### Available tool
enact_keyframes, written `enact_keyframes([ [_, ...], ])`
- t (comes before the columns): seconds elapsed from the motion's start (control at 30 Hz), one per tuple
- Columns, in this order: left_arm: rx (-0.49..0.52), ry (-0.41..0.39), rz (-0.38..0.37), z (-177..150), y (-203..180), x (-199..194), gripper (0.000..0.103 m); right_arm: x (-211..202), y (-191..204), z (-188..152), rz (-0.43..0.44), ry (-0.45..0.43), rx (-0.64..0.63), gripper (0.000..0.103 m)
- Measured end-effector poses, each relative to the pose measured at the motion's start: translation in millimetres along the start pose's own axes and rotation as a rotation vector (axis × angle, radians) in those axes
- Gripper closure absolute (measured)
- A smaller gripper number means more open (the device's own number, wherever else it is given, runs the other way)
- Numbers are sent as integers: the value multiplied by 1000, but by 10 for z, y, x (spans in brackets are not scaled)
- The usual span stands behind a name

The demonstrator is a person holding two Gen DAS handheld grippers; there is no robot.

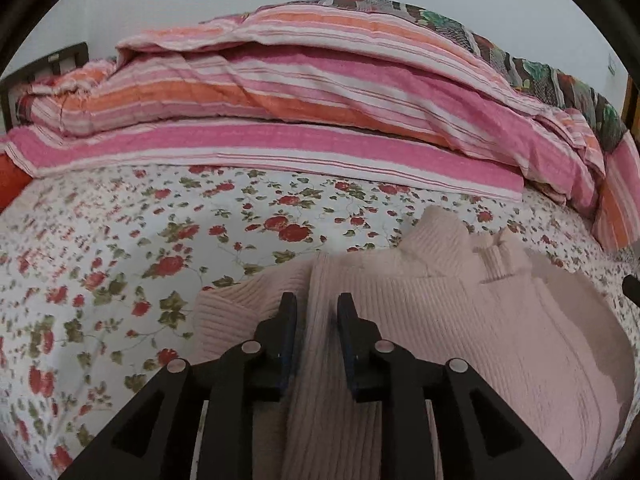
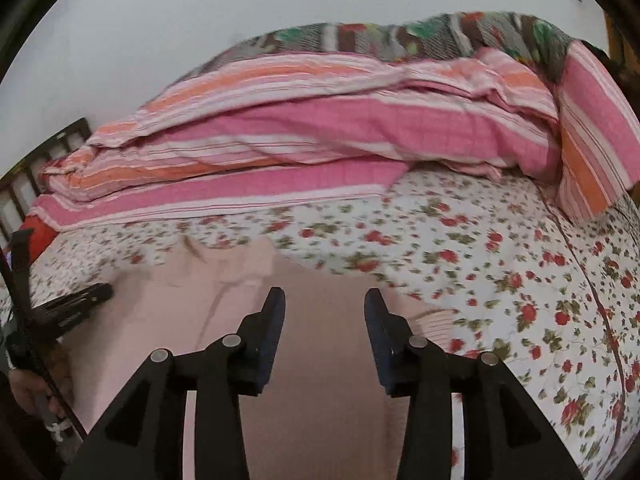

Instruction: Fold small clothes

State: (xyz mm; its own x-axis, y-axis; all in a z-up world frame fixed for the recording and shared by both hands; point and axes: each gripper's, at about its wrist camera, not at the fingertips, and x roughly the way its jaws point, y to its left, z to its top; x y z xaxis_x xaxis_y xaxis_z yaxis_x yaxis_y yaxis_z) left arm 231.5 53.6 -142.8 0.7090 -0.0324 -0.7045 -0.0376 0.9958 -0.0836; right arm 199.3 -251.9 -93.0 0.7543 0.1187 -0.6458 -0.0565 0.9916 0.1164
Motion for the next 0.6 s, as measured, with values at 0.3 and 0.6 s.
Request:
enact_keyframes([
  [0.3, 9, -51, 1, 41, 64, -204, 38, -50, 502, -224, -13, 18, -92, 54],
  [0.6, -62, -100, -34, 62, 434, -371, 36, 122, 846, -352, 32, 112, -84, 55],
])
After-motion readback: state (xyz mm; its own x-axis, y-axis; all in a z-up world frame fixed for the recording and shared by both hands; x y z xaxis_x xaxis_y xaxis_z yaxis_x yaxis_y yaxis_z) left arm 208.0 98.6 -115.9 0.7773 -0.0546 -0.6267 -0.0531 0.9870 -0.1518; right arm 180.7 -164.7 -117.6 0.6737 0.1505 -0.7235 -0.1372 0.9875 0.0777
